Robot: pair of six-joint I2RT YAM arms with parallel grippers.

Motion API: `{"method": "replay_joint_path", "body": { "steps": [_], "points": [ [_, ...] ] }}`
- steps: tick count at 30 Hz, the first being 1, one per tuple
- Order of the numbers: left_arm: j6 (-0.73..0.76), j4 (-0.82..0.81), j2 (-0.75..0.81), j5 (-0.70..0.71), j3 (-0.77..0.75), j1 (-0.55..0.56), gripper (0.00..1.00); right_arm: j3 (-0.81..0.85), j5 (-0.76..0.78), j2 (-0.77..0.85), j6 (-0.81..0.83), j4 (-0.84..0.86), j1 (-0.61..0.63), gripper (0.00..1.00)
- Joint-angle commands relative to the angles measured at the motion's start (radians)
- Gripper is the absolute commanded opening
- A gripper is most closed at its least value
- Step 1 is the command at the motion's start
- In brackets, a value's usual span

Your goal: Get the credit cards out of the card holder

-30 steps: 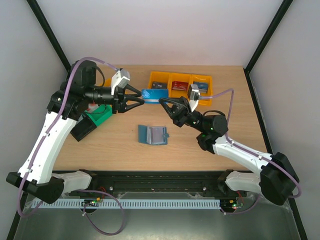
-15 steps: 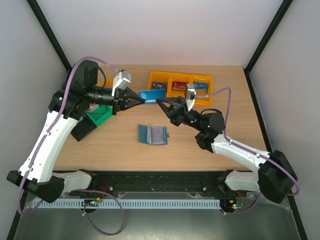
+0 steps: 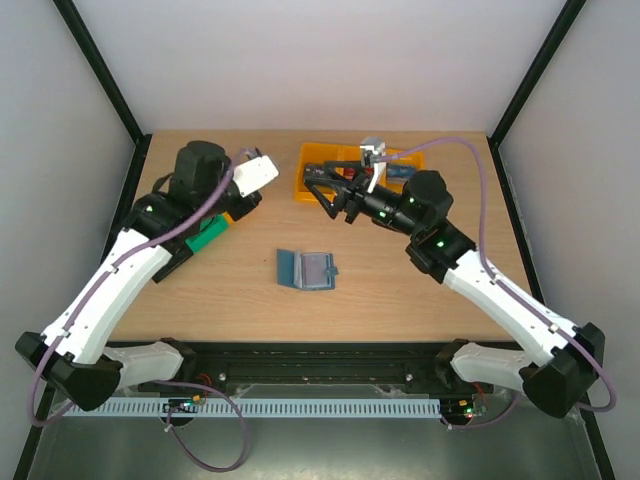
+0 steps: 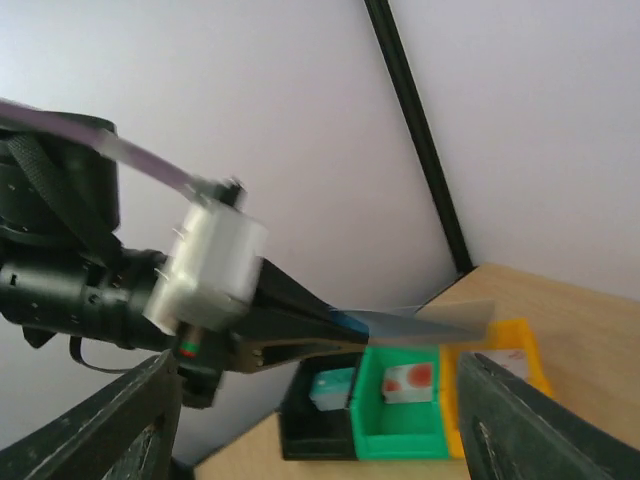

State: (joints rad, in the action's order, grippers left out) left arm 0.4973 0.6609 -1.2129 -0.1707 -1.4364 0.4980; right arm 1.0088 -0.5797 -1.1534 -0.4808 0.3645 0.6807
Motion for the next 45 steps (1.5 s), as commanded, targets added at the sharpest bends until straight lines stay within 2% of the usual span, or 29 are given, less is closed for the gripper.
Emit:
{"method": "replay_joint_path", "body": {
  "steps": [1,4,5,6,7,8,11,15,19,22,27,36,42,45],
  "points": [
    [0.484,-0.124,0.055,0.619,0.095,0.066,0.02,0.149,0.053,0.052,0.342,-0.375,0.005,0.74],
    [0.664,-0.107,0.104,0.65,0.11,0.113,0.02,0.113,0.173,0.084,0.561,-0.374,0.035,0.74],
    [0.688,-0.074,0.122,0.624,0.099,0.142,0.02,0.084,0.208,0.099,0.666,-0.362,0.062,0.73],
    [0.69,-0.015,0.13,0.591,0.071,0.165,0.02,0.052,0.211,0.115,0.847,-0.354,0.09,0.72],
    [0.669,0.062,0.128,0.558,0.028,0.188,0.02,0.016,0.203,0.131,0.942,-0.355,0.121,0.71],
    [0.631,0.15,0.112,0.528,-0.024,0.209,0.02,-0.019,0.221,0.147,1.111,-0.352,0.157,0.72],
    [0.477,0.373,0.037,0.47,-0.169,0.253,0.02,-0.065,0.312,0.153,1.24,-0.294,0.24,0.7],
    [0.406,0.46,0.009,0.477,-0.165,0.343,0.02,-0.047,0.412,0.105,1.292,-0.229,0.325,0.59],
    [0.357,0.484,-0.014,0.465,-0.178,0.415,0.02,-0.043,0.406,0.086,1.25,-0.172,0.332,0.6],
    [0.341,0.494,-0.028,0.447,-0.178,0.427,0.02,-0.062,0.414,0.088,1.245,-0.15,0.332,0.58],
    [0.295,0.514,-0.054,0.368,-0.232,0.438,0.02,-0.059,0.411,0.07,1.236,-0.177,0.331,0.44],
    [0.262,0.552,-0.052,0.294,-0.276,0.438,0.02,-0.083,0.263,0.106,1.261,-0.309,0.326,0.43],
    [0.266,0.556,-0.051,0.278,-0.28,0.438,0.02,-0.058,0.304,0.085,1.265,-0.322,0.326,0.22],
    [0.263,0.556,-0.052,0.263,-0.291,0.438,0.02,-0.049,0.311,0.078,1.265,-0.337,0.326,0.2]
  ]
}}
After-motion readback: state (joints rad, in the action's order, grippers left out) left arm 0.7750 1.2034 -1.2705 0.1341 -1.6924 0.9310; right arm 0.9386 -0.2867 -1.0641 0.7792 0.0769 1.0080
